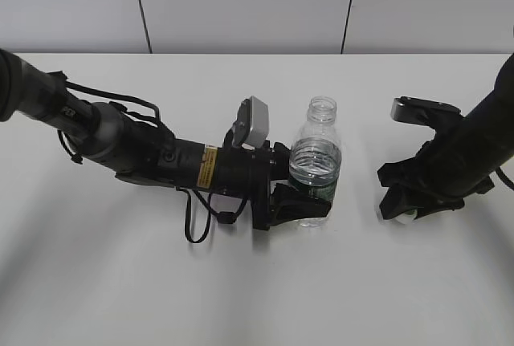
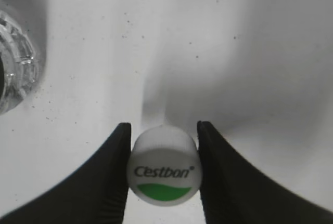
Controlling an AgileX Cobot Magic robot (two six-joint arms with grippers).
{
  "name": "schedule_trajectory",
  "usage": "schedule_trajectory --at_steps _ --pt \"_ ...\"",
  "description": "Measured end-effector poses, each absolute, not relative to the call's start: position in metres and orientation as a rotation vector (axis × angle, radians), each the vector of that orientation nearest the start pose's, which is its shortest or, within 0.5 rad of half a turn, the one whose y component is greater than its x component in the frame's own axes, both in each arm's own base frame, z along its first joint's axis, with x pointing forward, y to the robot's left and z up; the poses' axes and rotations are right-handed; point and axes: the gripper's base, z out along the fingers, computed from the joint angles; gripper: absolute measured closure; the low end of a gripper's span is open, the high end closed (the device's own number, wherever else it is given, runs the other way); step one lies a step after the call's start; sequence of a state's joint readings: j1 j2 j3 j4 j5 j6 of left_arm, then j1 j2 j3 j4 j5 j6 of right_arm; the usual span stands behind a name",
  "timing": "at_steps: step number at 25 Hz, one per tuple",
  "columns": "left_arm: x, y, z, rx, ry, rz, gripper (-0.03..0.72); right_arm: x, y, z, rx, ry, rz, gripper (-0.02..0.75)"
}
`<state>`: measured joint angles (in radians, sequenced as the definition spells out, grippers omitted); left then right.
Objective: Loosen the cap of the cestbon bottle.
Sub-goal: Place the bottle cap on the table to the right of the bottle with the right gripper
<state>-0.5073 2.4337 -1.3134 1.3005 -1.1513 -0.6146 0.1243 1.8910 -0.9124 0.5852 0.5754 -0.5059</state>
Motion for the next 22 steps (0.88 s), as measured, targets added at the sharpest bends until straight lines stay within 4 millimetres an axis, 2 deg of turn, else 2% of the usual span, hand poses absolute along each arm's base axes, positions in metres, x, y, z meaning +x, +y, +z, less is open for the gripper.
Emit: schedule_trajectory --at_steps 9,15,20,22 --pt "0.333 -0.276 0.053 1.382 1.411 -1.187 0.157 0.309 0.077 0.102 -0.263 2.948 0.463 0.418" --pt "0.333 -0.276 0.053 1.382 1.411 -1.187 0.157 0.309 0.078 0.102 -0.253 2.948 0.472 0.321" --pt "0.333 -0.276 0.053 1.382 1.411 -1.187 0.157 0.31 0.079 0.105 -0.247 2.936 0.478 0.189" --pt "0.333 -0.276 0.053 1.382 1.411 -1.187 0.146 0.309 0.078 0.11 -0.278 2.929 0.468 0.16"
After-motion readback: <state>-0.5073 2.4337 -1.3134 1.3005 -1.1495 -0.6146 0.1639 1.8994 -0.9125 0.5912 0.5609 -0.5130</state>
